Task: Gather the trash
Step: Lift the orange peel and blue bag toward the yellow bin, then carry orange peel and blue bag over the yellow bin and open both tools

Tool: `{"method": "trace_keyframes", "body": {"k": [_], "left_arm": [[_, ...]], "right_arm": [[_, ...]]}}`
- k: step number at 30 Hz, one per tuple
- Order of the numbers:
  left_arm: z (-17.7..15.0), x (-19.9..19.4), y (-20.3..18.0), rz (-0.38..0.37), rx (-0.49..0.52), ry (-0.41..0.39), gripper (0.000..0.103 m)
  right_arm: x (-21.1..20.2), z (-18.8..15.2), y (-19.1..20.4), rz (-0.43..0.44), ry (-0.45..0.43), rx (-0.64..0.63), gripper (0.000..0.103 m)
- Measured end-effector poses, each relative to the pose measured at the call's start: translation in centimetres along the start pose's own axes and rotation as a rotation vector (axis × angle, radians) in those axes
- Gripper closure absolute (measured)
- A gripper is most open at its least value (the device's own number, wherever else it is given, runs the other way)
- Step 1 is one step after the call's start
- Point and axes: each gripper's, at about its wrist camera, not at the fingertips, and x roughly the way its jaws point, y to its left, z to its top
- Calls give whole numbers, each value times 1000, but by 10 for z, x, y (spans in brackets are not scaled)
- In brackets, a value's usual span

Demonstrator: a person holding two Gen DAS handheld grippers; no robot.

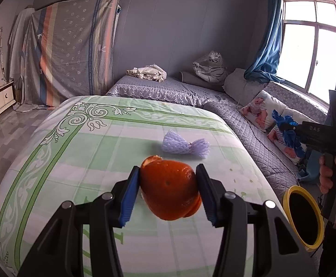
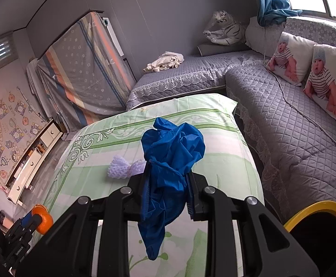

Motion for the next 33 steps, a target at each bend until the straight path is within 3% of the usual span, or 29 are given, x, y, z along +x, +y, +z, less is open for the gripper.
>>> {"method": "trace_keyframes", "body": {"k": [18,33], "left_arm": [[28,0,-86,-147,107,-43,56],[33,10,-192,-336,221,-49,56]], "right_arm": [[-99,8,-34,-92,-161,-21,79],[-158,-6,-102,-217,-251,59,79]]}}
